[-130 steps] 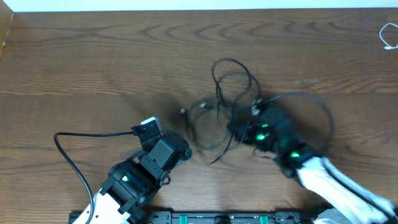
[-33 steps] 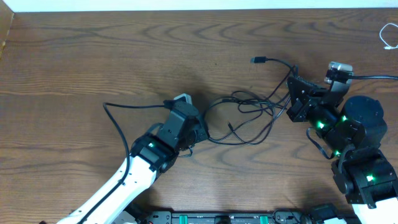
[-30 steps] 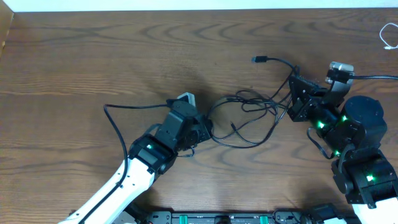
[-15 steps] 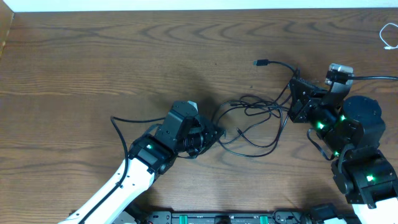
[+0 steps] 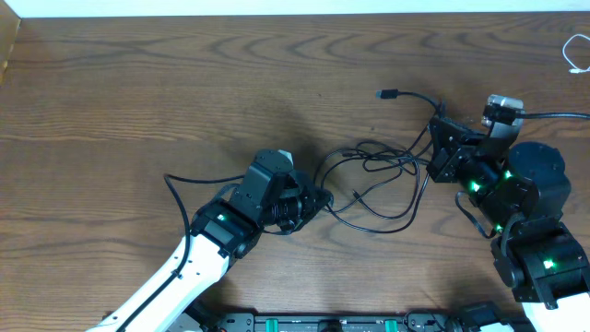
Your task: Untangle cables
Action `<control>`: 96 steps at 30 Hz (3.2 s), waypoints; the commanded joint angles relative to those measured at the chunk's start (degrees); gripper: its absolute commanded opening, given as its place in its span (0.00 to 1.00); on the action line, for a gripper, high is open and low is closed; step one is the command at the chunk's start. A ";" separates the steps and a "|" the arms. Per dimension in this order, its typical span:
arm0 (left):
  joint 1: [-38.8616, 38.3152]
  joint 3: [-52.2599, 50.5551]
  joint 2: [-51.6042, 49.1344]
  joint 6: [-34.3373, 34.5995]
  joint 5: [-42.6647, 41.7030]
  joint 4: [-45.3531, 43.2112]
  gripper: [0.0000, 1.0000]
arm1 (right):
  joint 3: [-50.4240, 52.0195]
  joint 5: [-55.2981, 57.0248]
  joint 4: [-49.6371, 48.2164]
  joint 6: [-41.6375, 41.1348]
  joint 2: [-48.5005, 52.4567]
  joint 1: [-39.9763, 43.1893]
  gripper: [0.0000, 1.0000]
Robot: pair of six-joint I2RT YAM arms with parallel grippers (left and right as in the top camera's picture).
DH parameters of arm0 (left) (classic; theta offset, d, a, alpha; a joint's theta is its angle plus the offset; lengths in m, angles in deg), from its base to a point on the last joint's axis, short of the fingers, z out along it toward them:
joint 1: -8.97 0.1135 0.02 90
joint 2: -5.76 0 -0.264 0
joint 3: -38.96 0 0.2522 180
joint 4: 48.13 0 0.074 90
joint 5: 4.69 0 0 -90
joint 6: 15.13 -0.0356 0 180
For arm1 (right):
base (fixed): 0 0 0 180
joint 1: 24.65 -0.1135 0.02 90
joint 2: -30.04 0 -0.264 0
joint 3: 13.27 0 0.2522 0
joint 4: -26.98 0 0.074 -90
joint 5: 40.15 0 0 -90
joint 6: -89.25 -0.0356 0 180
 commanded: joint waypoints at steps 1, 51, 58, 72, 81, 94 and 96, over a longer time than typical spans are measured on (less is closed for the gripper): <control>0.20 -0.20 0.26 -0.20 -0.98 -0.87 0.07 | -1.60 0.57 0.04 0.90 -0.61 0.57 0.01; 0.13 -0.20 0.26 -10.80 -7.41 -14.38 0.08 | -1.57 0.28 2.19 0.85 -0.61 0.55 0.01; 0.04 -0.20 0.26 -14.29 -7.41 -15.02 0.07 | -1.60 0.31 2.19 0.85 -0.61 0.55 0.01; 0.02 -0.20 0.26 -13.40 -6.56 -19.50 0.08 | -1.57 -0.66 4.92 -2.19 2.60 0.55 0.01; 0.02 -0.20 0.11 -39.54 -6.51 -19.26 0.08 | -1.57 -5.55 7.56 -4.11 4.44 0.55 0.01; 0.09 -0.20 -2.23 -54.51 8.79 -3.48 0.08 | -1.57 -14.43 -4.52 0.07 4.63 0.55 0.01; 0.09 -0.20 -2.23 -58.71 10.56 -3.23 0.08 | -1.57 -17.35 -7.23 0.07 4.63 0.57 0.01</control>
